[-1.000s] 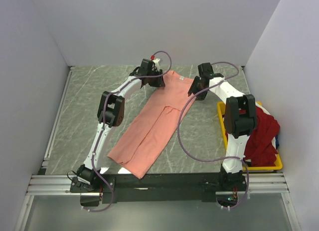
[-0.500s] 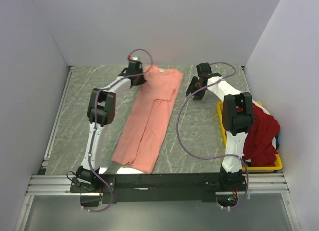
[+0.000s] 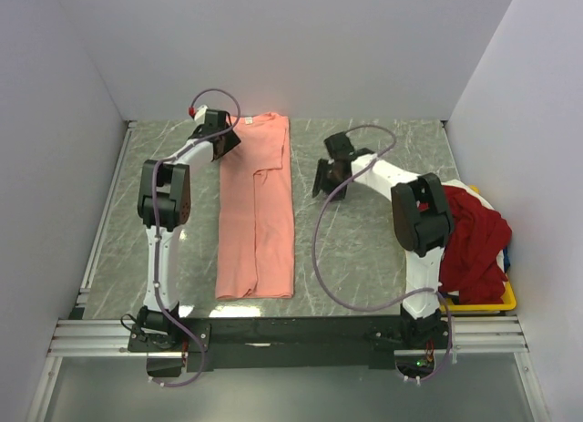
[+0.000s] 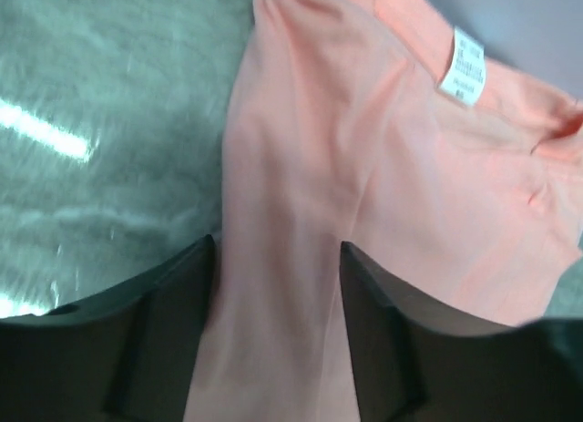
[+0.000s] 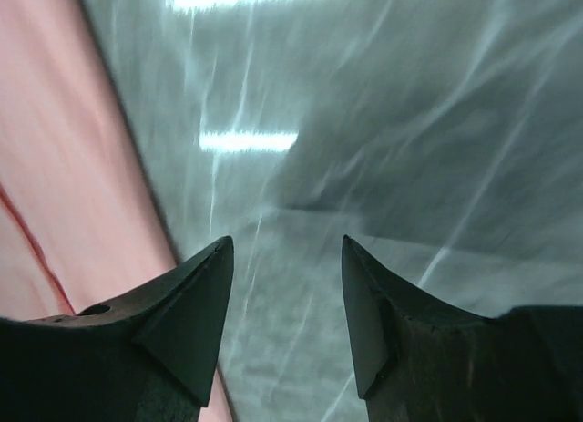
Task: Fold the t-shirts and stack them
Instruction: Fold the tshirt
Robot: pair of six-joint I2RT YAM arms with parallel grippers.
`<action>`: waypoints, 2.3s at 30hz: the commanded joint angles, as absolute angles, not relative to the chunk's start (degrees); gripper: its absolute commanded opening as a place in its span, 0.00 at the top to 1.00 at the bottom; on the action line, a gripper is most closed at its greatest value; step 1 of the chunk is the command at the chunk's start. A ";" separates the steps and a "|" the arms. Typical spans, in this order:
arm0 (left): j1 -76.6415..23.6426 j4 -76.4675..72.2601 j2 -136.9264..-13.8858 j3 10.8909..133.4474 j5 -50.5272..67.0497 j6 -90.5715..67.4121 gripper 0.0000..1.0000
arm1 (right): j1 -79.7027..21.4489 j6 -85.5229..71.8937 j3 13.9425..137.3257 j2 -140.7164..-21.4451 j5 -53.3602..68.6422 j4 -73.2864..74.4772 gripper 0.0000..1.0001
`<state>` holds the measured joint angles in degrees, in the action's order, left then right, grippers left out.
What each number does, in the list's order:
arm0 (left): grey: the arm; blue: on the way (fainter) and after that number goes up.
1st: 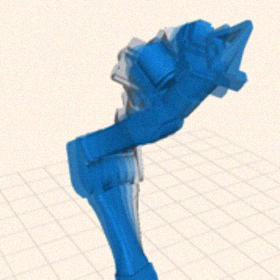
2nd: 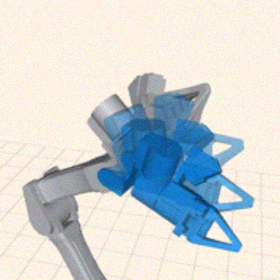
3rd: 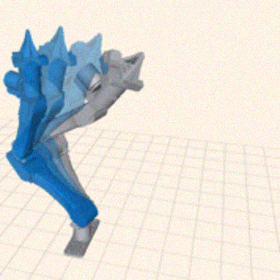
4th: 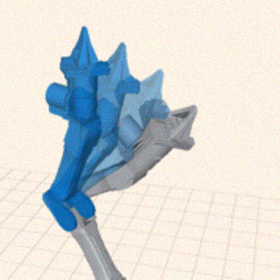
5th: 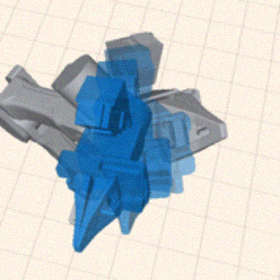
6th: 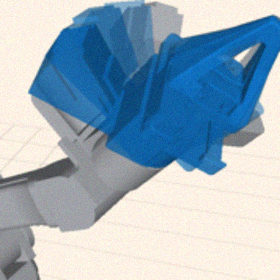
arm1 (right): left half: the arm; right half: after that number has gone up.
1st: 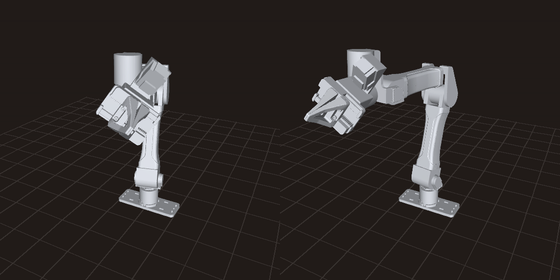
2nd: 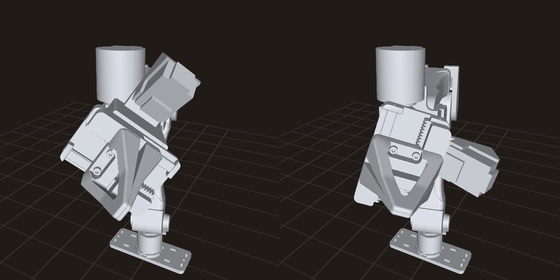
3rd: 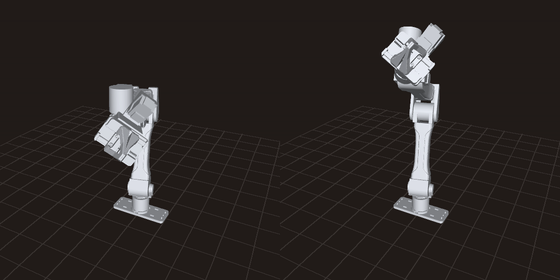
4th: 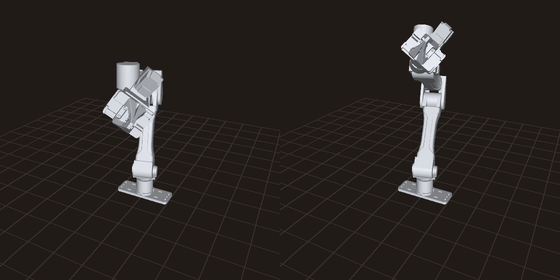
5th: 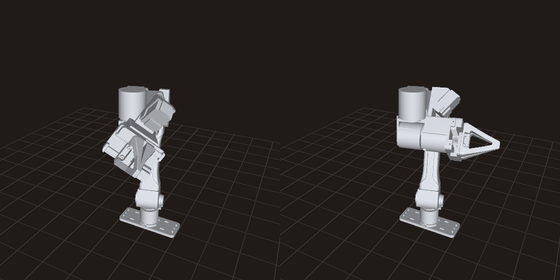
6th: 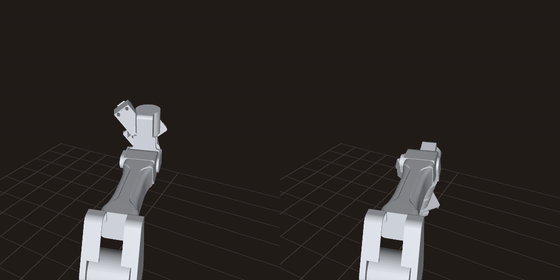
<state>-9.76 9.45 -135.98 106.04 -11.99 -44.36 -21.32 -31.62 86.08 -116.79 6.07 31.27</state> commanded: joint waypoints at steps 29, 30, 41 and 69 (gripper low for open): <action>-24.86 29.96 -48.97 24.18 -23.20 -75.65 0.51 | -59.85 -51.94 39.73 -78.57 1.23 13.27 0.43; -25.83 31.54 -47.91 23.04 -23.73 -76.46 0.51 | -60.72 -52.90 39.73 -79.18 0.88 13.10 0.43; -34.18 35.24 -44.30 19.34 -23.73 -82.34 0.52 | -64.25 -54.84 41.66 -85.51 -3.16 11.96 0.45; -45.42 36.56 -41.48 23.21 -6.16 -72.33 0.58 | -59.15 -51.15 28.92 -73.39 -4.13 16.17 1.00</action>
